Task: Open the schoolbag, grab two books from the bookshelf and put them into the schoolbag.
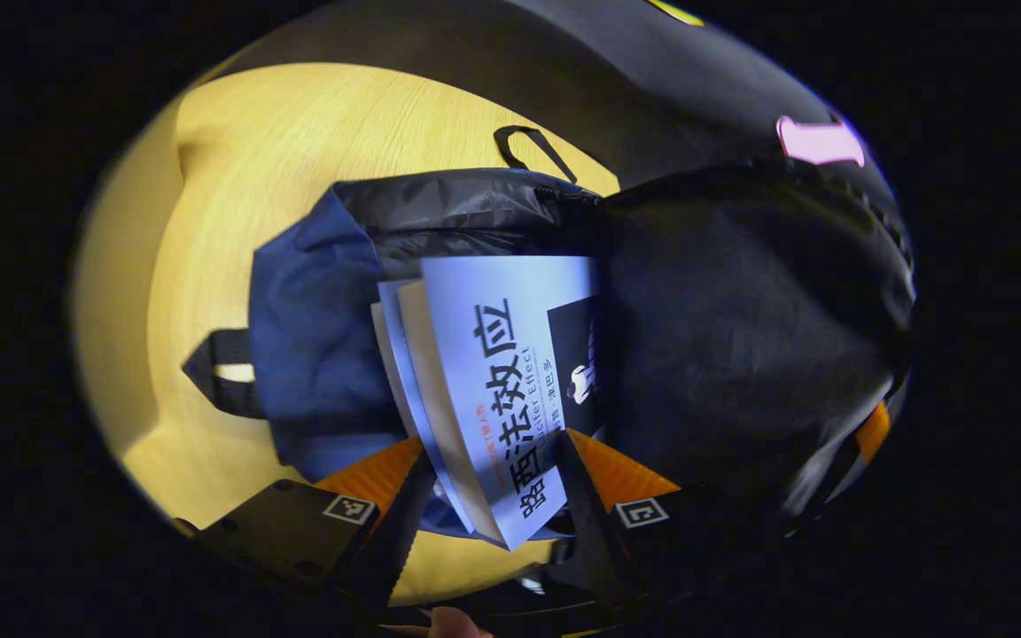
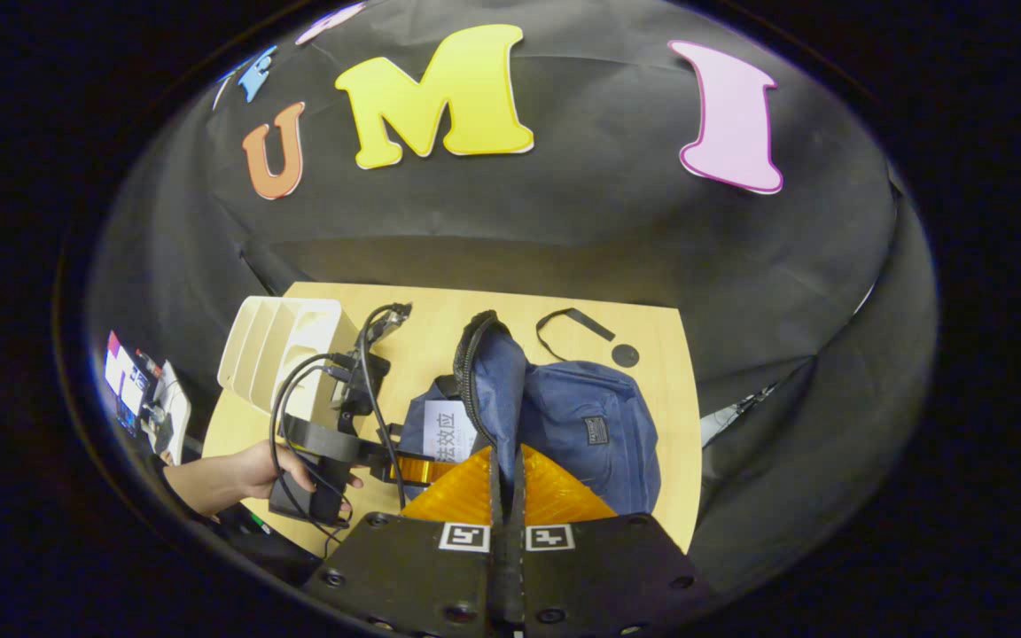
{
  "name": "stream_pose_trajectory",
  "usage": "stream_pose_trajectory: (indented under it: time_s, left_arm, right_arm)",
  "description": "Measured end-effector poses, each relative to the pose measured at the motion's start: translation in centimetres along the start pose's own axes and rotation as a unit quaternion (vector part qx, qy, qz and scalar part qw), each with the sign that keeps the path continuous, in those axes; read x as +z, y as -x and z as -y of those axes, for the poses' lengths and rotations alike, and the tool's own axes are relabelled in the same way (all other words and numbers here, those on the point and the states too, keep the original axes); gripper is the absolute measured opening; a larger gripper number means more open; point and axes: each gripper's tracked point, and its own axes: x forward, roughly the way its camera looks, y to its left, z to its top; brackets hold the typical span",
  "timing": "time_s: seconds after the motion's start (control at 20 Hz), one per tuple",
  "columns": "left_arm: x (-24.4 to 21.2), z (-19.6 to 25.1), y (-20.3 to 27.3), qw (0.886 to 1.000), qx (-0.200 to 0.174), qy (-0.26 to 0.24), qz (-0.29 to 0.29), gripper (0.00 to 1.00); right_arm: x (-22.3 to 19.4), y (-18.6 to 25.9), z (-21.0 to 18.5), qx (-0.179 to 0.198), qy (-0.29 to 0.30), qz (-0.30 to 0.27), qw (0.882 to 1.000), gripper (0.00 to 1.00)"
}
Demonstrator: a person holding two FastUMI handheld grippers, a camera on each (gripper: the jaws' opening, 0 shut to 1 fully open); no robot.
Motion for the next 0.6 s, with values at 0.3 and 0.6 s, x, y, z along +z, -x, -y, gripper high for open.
stream_pose_trajectory:
  time_s: [0.3, 0.6]
  left_arm:
    - [3.0, -1.2, 3.9, 0.976, 0.147, -0.152, 0.058, 1.0]
    - [7.2, -1.0, 12.7, 0.913, 0.257, -0.215, 0.233, 0.92]
  right_arm:
    - [-0.4, -0.6, -1.1, 0.007, 0.011, -0.001, 1.0, 0.0]
    - [-0.8, -0.6, -2.3, 0.016, 0.007, 0.0, 1.0, 0.0]
